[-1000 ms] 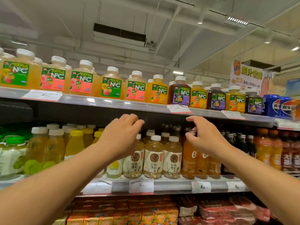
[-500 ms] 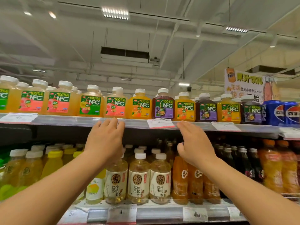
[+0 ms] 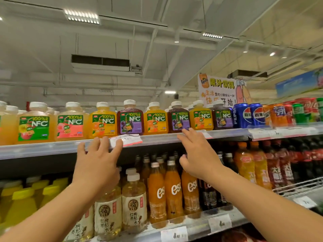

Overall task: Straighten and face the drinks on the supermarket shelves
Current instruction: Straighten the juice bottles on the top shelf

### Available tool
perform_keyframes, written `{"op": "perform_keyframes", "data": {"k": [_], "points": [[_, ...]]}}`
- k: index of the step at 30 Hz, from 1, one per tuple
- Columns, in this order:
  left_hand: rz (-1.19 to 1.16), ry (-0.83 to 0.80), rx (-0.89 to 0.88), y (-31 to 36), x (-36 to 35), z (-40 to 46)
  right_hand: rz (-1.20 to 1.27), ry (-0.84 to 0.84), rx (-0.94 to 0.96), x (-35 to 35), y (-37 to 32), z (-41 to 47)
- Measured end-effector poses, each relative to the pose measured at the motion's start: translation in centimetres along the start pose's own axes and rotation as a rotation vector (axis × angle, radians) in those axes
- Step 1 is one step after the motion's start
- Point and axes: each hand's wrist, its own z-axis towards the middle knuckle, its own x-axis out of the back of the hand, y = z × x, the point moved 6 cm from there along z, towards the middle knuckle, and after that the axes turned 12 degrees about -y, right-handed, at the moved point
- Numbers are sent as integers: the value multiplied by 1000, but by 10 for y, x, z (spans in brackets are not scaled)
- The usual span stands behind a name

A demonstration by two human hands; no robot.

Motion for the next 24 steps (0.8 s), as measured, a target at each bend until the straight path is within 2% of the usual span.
{"op": "perform_keyframes", "data": {"k": [7, 10, 14, 18, 24], "points": [[-20, -4, 26, 8, 1, 2, 118, -88, -107, -13, 14, -8], [-98, -14, 30, 10, 3, 2, 109, -119, -135, -13, 14, -8], [-171, 22, -96, 29, 11, 0, 45, -117, -134, -10, 14, -6], [-215, 17, -137, 57, 20, 8, 27, -81, -68, -12, 19, -6], [-98, 55, -11, 81, 20, 12, -75, -8, 154, -7, 36, -2]]}}
